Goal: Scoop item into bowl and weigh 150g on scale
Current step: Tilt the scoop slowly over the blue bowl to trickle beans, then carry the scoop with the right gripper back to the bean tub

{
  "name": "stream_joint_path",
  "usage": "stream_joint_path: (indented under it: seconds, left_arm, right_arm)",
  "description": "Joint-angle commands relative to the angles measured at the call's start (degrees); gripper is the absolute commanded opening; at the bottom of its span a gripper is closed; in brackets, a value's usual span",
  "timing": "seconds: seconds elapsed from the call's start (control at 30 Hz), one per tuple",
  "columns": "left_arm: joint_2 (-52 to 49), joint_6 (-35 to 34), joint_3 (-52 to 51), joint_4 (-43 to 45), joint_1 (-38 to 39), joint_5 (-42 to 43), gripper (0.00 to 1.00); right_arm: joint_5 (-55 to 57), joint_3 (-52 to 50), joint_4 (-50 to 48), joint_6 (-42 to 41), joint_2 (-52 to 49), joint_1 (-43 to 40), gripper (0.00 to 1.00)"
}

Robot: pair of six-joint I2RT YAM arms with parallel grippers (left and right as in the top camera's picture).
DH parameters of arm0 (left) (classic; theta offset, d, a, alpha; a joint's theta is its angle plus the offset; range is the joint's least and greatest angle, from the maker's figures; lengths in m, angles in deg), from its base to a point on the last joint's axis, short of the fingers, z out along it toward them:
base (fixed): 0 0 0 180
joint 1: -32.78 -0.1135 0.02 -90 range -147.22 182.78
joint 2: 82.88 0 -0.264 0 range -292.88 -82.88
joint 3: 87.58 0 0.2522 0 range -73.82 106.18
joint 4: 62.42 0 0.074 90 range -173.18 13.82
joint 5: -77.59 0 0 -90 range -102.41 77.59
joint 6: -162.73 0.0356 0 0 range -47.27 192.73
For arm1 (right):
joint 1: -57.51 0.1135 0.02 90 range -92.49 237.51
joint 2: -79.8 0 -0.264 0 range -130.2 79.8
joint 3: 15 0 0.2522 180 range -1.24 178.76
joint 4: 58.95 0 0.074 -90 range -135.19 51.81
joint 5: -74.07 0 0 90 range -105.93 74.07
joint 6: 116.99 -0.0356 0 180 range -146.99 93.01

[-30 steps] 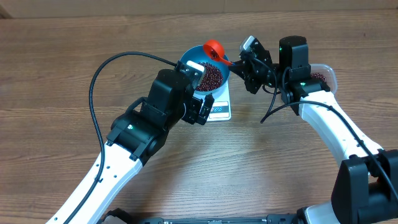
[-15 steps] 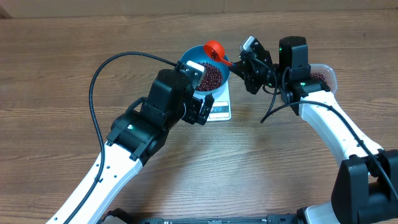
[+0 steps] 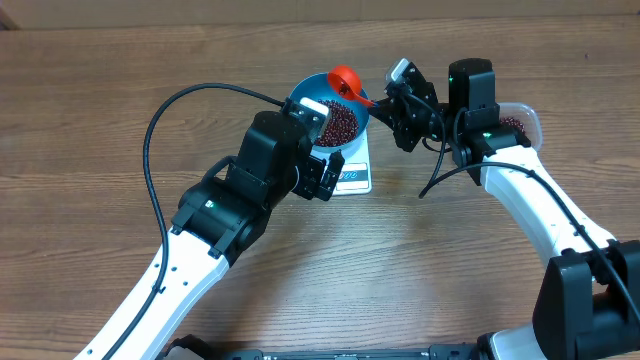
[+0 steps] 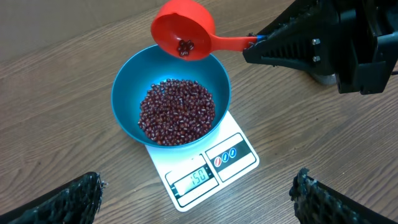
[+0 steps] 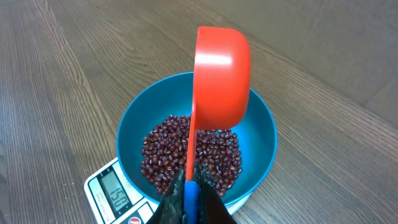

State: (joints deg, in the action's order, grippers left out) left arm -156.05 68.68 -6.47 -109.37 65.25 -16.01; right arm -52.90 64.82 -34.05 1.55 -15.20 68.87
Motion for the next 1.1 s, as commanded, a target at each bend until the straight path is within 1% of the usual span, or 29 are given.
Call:
stream_joint_path:
  seconds: [0.0, 0.07, 0.13, 0.2, 0.23, 0.27, 0.3, 0.33, 0.37, 0.57, 0.7, 0.83, 1.0, 1.07]
  left_arm:
    - [-0.33, 0.66, 1.38, 0.04, -0.26, 0.66, 1.0]
    - [-0.33, 0.66, 1.38, 0.04, -0.26, 0.66, 1.0]
    - [-0.33, 0.66, 1.38, 0.04, -0.26, 0.66, 0.99]
    - [-0.35, 0.66, 1.38, 0.04, -0.26, 0.66, 1.0]
    - [-0.35, 0.66, 1.38, 0.04, -0.26, 0.66, 1.0]
    - [-0.35, 0.66, 1.38, 0.04, -0.26, 0.66, 1.0]
    - [-0.33, 0.66, 1.38, 0.04, -0.26, 0.66, 0.99]
    - [-0.33, 0.66, 1.38, 0.04, -0.26, 0.66, 1.0]
    - [-0.35, 0.66, 1.38, 0.04, -0.26, 0.66, 1.0]
    - [-0.35, 0.66, 1.38, 0.04, -0.26, 0.66, 0.99]
    - [-0.33, 0.66, 1.38, 0.04, -0.26, 0.66, 1.0]
    - [-0.33, 0.66, 1.38, 0.04, -0.26, 0.66, 0.99]
    - [-0.33, 0.66, 1.38, 0.04, -0.26, 0.66, 1.0]
    - [-0.35, 0.66, 1.38, 0.04, -0.26, 0.66, 1.0]
  right_arm:
    - [-0.48, 1.51, -0.13, -0.31, 0.48, 0.22, 0.04]
    - [-1.66, 1.51, -0.15, -4.13, 0.48, 0.2, 0.04]
    - [-2.34, 1.51, -0.07, -11.32, 0.48, 0.17, 0.04]
    - [-2.34, 1.51, 0.48, -21.51, 0.48, 0.15, 0.04]
    - [-2.34, 1.51, 0.57, -23.37, 0.48, 0.15, 0.04]
    - [-2.36, 1.51, 0.72, -28.3, 0.48, 0.15, 0.04]
    - [-2.36, 1.51, 0.74, -30.86, 0.48, 0.15, 0.04]
    - [-2.36, 1.51, 0.74, -35.26, 0.48, 0.15, 0.04]
    - [-2.34, 1.51, 0.79, -36.74, 0.48, 0.15, 0.04]
    - [-2.34, 1.53, 1.03, -38.71, 1.84, -0.22, 0.04]
    - [-2.25, 1.53, 1.92, -38.99, 5.4, -3.04, 0.04]
    - [-2.05, 1.53, 4.76, -38.95, 8.74, -7.39, 0.04]
    - [-2.1, 1.53, 11.56, -38.69, 12.17, -15.91, 0.04]
    - [-2.08, 1.53, 14.95, -37.07, 13.25, -19.78, 0.04]
